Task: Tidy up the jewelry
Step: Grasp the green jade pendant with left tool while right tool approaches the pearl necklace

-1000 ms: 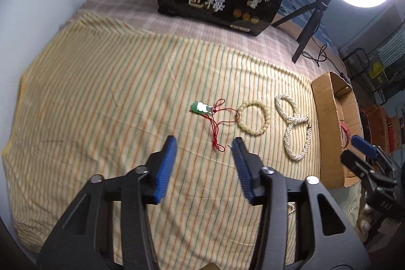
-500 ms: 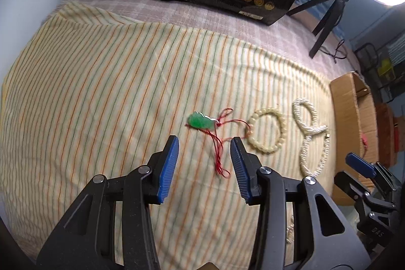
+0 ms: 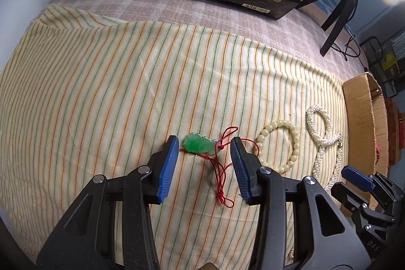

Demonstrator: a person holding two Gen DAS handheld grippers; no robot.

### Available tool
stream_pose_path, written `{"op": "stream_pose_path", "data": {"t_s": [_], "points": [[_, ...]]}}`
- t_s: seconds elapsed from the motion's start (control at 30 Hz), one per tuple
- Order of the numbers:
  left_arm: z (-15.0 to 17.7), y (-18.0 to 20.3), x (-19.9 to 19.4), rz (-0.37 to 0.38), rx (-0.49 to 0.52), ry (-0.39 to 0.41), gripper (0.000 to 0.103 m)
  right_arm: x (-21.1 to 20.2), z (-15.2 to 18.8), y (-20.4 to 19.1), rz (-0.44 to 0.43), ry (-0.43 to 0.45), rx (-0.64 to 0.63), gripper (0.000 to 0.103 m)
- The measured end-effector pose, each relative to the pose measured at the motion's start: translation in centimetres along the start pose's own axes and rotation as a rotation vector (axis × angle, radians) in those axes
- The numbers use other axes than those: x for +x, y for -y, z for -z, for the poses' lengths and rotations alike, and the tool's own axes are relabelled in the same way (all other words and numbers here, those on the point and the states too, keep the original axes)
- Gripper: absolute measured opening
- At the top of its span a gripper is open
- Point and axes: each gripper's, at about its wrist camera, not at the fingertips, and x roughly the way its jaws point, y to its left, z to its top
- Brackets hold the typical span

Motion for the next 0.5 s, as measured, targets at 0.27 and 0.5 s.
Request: {"op": "stream_pose_path", "data": {"t_s": [0.27, 0.5], "points": [[-0.3, 0.6, 0.6, -0.037, 0.031, 0.009, 0.043, 0.7, 0.0, -0.1, -0.001, -0.007, 0.000, 0.039], [-0.3, 1.5, 1.2, -0.069, 0.063, 0.014, 0.043, 1.5, -0.1, -0.3, -0.006, -0.017, -0.003, 0.036]]}}
